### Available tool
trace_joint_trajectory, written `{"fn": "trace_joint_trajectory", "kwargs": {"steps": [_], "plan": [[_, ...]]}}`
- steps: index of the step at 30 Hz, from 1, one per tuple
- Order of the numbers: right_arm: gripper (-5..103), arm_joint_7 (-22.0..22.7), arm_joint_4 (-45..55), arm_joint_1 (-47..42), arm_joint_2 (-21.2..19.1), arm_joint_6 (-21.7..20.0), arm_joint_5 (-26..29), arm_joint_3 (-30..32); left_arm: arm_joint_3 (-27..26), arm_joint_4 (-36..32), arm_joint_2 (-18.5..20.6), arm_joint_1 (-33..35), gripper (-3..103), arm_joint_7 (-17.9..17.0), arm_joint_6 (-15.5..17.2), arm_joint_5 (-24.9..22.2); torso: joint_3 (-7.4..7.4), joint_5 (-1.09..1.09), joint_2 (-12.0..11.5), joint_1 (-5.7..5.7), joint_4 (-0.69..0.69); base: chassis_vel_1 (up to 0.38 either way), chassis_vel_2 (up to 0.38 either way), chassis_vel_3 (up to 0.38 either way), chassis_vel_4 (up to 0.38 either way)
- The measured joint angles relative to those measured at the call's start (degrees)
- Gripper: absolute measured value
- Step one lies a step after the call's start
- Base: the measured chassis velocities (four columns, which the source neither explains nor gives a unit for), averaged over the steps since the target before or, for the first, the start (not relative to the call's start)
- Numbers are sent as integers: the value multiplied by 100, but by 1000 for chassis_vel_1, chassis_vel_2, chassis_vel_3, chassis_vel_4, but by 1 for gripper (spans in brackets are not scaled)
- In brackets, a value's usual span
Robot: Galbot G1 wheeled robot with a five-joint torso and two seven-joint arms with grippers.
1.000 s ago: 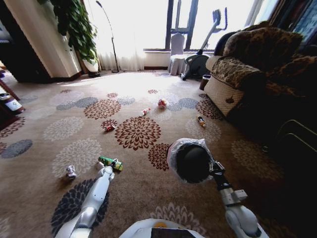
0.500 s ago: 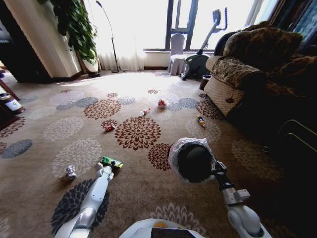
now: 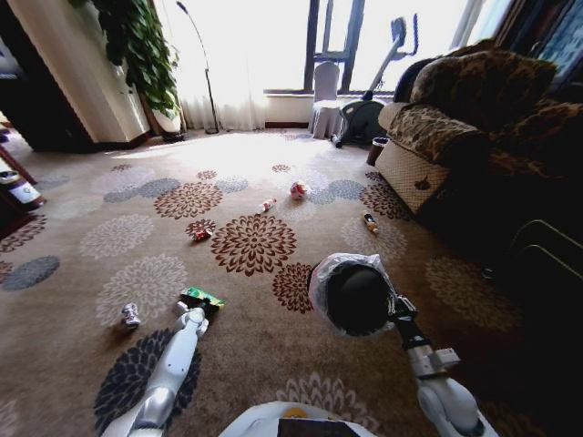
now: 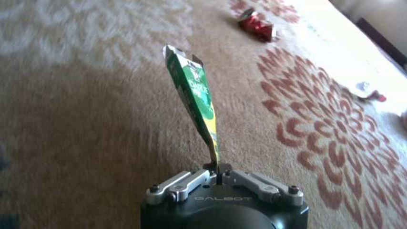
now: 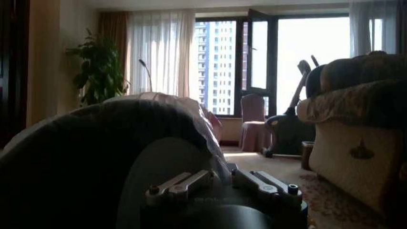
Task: Pick up the trash from the ground and place it into the trash bin.
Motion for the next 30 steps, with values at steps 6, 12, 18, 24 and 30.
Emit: {"fn": "trace_joint_trajectory", "kwargs": {"steps": [6,12,18,24,30], "plan": [[0,-2,-1,242,-140,-206,185,-104,75,-1730,188,992,0,1178,-1161,2320,0,2,0,0,3,0,0,0,0],[0,4,-259,654,-5,-265,137,-183,153,-3760,626,1631,0,2340,-1825,2469,0,0,0,0,-1,0,0,0,0],[0,-1,-704,1332,30,-265,131,-543,228,-5688,1187,2150,0,2461,-992,701,0,4,0,0,6,0,0,0,0],[0,3,-1381,2238,-101,-85,214,-1166,315,-6816,1700,2168,0,1732,256,-1498,1,0,0,0,0,0,0,0,0],[0,-4,-2721,3791,310,574,-17,-2308,289,-8436,1733,1755,0,-1470,1820,-5280,1,4,0,1,3,0,0,0,0]]}}
